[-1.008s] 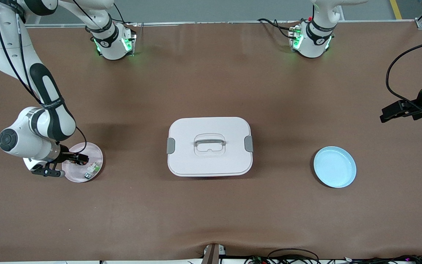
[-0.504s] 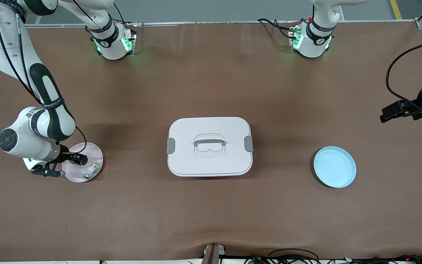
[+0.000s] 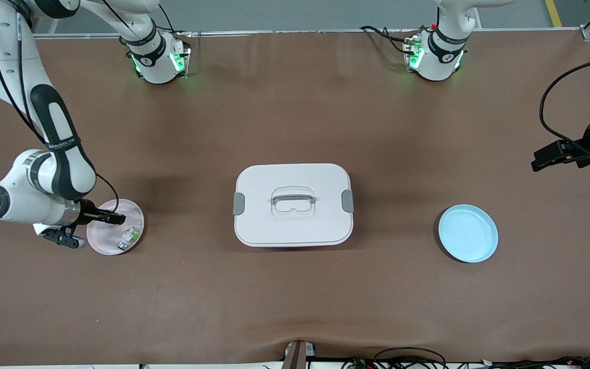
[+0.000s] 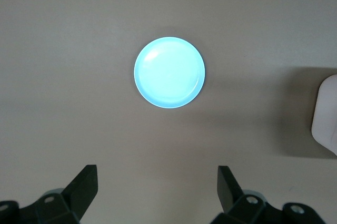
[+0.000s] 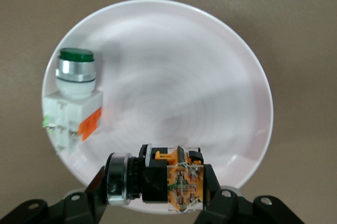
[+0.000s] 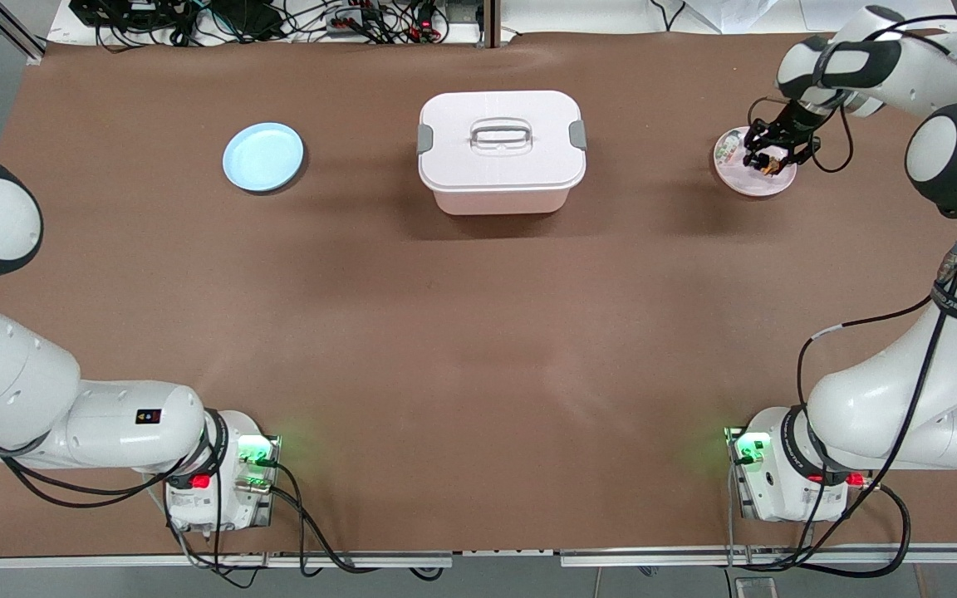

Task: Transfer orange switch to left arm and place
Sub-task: 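Close the right gripper on the black-and-orange switch, then lift the switch with the right gripper while the left gripper approaches, then carry the switch above the box toward the left gripper and grasp it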

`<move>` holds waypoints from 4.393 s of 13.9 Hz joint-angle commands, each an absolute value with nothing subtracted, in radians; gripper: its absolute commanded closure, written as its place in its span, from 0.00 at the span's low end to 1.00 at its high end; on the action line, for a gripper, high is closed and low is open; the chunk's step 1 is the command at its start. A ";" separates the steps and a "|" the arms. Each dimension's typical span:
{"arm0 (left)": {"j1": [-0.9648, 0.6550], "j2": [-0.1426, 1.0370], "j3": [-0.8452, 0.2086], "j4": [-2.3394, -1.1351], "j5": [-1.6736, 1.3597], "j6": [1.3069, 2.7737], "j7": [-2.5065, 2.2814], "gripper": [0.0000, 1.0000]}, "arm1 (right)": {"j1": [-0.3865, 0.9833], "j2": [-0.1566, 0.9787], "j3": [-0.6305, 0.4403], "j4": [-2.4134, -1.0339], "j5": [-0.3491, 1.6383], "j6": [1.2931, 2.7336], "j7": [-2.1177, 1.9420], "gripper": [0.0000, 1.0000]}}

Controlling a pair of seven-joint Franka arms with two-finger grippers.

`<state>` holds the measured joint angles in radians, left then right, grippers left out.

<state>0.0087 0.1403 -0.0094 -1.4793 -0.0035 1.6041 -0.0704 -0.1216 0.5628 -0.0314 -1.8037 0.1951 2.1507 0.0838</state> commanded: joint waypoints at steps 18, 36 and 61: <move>0.167 0.110 -0.005 -1.473 -0.547 1.373 -0.058 0.00 | 0.057 0.173 0.021 -1.675 0.529 1.569 1.070 1.00; 0.160 0.051 -0.540 -1.927 -0.942 2.167 -0.231 0.00 | 0.275 0.189 0.018 -1.509 0.629 1.650 1.540 1.00; -0.258 0.337 -0.663 -1.888 -0.939 2.899 -0.471 0.00 | 0.445 0.365 0.017 -1.514 0.537 1.851 1.606 1.00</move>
<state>-0.2276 0.2969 -0.6621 -1.9204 -0.9203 2.8484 -0.4674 0.4278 0.3639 0.0270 -1.5282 0.5502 1.8490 1.5833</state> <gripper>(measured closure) 0.000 0.273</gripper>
